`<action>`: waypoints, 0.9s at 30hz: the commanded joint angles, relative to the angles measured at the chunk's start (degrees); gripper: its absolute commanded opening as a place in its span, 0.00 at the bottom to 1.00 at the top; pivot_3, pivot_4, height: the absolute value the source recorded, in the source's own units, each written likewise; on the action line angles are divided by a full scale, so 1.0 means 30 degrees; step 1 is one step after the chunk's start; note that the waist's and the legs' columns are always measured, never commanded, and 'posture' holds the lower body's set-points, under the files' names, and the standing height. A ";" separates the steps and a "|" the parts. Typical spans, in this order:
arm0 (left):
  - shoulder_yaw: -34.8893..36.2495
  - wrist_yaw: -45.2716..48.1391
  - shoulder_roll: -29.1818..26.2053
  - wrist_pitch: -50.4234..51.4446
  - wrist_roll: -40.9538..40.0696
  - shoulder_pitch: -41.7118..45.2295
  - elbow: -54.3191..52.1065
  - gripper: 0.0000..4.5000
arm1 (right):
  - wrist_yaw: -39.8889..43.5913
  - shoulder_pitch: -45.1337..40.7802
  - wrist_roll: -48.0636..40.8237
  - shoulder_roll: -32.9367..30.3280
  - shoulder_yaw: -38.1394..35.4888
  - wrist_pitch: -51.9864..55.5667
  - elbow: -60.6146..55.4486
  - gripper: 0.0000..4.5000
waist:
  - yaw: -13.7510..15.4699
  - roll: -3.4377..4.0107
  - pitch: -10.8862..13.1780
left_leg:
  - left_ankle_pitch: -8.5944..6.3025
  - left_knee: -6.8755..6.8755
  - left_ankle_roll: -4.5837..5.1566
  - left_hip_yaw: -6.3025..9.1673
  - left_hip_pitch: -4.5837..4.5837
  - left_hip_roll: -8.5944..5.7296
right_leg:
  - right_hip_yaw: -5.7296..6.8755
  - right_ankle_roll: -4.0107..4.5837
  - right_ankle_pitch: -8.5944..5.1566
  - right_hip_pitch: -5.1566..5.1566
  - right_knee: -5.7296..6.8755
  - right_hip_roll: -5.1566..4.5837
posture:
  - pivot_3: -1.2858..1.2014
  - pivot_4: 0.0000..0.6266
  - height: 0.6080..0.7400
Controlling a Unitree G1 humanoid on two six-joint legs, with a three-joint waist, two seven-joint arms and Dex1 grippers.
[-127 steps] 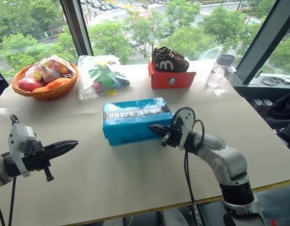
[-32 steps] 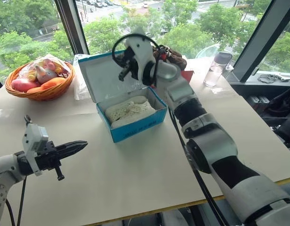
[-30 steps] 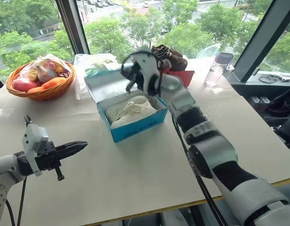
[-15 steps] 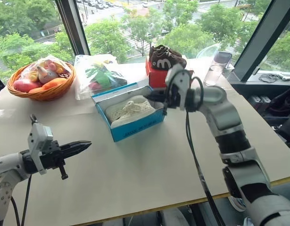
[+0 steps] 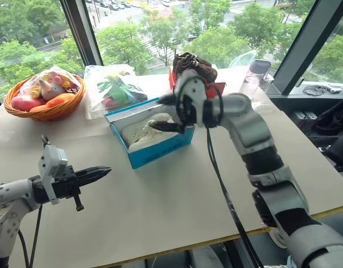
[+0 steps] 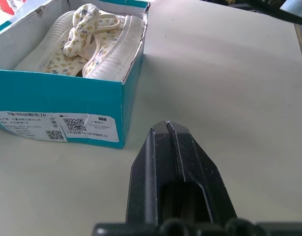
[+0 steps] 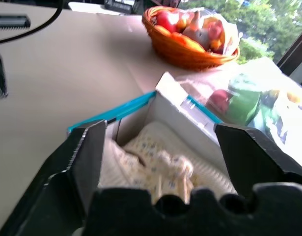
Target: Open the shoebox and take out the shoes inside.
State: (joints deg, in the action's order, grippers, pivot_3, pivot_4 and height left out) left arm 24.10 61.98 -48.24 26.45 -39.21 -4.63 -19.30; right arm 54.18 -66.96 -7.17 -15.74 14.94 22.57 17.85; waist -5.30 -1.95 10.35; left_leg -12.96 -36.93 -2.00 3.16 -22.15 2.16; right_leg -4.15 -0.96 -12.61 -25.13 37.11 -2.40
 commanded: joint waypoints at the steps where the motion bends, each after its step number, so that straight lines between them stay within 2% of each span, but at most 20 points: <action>1: 0.0254 0.0044 -0.0140 -0.0299 -0.0020 0.0086 -0.0253 0.00 | -0.0777 -0.1014 0.1218 0.0869 0.0548 -0.0885 0.3172 0.98 | 0.0045 -0.0007 -0.0004 | 0.0000 0.0000 -0.0001 0.0000 -0.0004 -0.0001 | 0.0001 0.0001 0.0000 0.0001 -0.0001 -0.0001 | 0.52 0.24 1.00; 12: 0.0671 -0.0305 -0.0188 -0.0309 -0.0113 0.0018 -0.0686 0.00 | -0.3296 -0.2652 0.4293 0.2936 0.1474 -0.2904 1.2482 0.98 | -0.0070 -0.0003 -0.0001 | 0.0000 0.0001 0.0000 0.0007 -0.0019 -0.0007 | 0.0002 0.0010 0.0006 -0.0019 0.0007 -0.0007 | 0.52 0.24 1.00; 19: 0.0654 -0.0427 -0.0184 -0.0322 -0.0115 0.0069 -0.0785 0.00 | -0.2620 -0.2851 0.4898 0.3195 0.1566 -0.3434 1.3377 0.98 | -0.0081 -0.0005 -0.0002 | 0.0000 0.0001 -0.0001 0.0011 0.0014 -0.0009 | 0.0003 0.0007 0.0005 0.0017 0.0008 -0.0007 | 0.52 0.24 1.00; 22: 0.0622 -0.0474 -0.0184 -0.0371 -0.0045 0.0115 -0.0714 0.00 | -0.2417 -0.2742 0.4834 0.3230 0.1417 -0.3438 1.3113 0.82 | -0.0085 -0.0005 -0.0002 | 0.0000 0.0001 0.0000 0.0011 0.0021 -0.0007 | 0.0003 0.0006 0.0004 0.0021 0.0011 -0.0005 | 0.52 0.24 1.00; 27: 0.0550 -0.0448 -0.0176 -0.0453 0.0003 0.0229 -0.0589 0.00 | -0.2181 -0.2631 0.4883 0.3187 0.1334 -0.3334 1.2710 0.44 | -0.0057 -0.0005 -0.0002 | 0.0000 0.0000 -0.0001 0.0014 0.0013 -0.0010 | 0.0003 0.0006 0.0004 0.0020 0.0009 -0.0006 | 0.52 0.24 1.00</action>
State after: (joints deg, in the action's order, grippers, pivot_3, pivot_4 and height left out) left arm 24.42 60.71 -48.25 26.39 -39.18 -4.74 -20.26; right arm 47.52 -75.14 6.66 -5.83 19.41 12.52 57.20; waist -5.47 -1.97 10.34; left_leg -12.96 -36.92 -2.00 3.20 -22.11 2.14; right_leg -4.14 -0.95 -12.60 -25.07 37.14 -2.42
